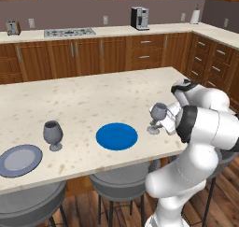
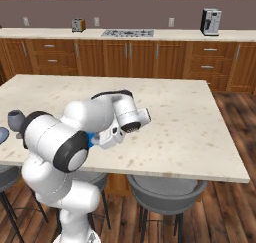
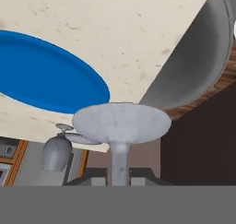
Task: Retrieve the wine glasses from the counter and place one next to each plate.
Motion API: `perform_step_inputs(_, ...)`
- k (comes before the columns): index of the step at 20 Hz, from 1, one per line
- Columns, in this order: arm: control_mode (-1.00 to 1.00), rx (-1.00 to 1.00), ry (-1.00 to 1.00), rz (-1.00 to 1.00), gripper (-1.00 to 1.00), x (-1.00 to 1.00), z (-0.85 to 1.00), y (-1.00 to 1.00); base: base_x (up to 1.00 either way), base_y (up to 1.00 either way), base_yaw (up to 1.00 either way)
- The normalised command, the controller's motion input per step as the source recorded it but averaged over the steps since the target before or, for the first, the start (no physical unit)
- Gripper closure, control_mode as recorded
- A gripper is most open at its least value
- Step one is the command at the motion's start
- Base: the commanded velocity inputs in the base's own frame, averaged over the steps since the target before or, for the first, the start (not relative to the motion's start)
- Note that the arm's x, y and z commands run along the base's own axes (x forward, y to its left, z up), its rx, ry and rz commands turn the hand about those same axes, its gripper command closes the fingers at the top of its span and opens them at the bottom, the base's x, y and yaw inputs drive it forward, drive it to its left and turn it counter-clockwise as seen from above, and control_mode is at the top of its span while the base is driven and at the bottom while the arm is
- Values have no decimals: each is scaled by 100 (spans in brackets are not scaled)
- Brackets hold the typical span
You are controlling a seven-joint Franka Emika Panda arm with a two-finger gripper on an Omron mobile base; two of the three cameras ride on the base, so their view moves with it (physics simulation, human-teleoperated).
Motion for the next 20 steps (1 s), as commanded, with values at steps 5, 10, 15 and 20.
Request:
perform_step_inputs(5, -100, -2, -1, 0, 100, 26, -28, -4, 0, 0, 0)
perform_step_inputs(10, -100, 0, -7, 0, 100, 31, -20, -11, 0, 0, 0)
perform_step_inputs(15, -100, 0, -1, 0, 100, 42, -21, -1, 0, 0, 0)
perform_step_inputs(20, -100, 0, 0, 0, 100, 45, -23, 0, 0, 0, 0)
